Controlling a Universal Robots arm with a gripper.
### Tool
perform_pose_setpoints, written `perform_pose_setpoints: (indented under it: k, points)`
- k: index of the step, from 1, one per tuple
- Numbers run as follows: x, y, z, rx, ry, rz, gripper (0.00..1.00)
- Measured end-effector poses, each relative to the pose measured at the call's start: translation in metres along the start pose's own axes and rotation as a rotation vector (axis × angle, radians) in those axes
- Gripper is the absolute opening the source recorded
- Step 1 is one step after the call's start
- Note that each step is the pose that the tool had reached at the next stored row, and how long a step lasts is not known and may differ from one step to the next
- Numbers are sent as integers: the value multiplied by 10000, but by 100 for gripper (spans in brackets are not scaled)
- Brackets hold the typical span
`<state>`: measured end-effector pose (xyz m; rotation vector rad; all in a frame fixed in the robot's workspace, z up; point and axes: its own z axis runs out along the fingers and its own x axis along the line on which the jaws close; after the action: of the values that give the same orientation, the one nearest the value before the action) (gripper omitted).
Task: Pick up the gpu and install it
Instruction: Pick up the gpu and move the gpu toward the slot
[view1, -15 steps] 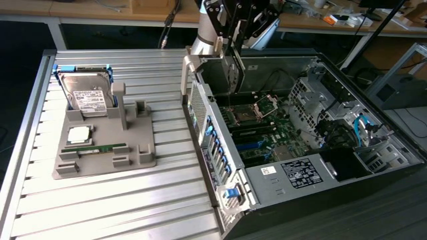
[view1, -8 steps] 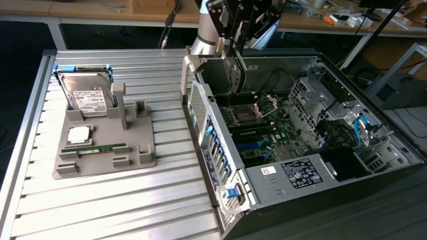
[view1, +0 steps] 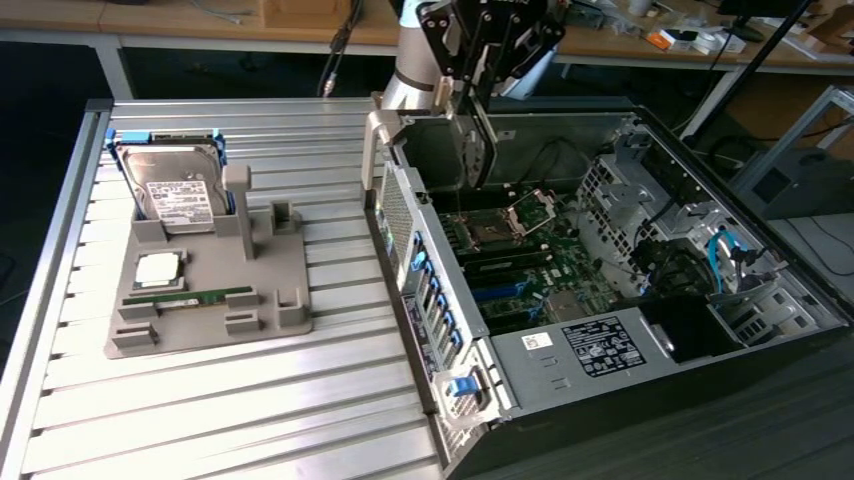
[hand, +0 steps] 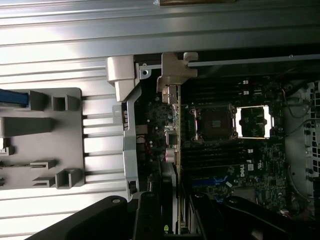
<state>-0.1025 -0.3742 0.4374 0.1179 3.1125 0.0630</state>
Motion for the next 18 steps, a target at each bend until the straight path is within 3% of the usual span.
perform_pose_setpoints:
  k: [18]
  points:
    - [-89,-8,31,0,-1,1,27]
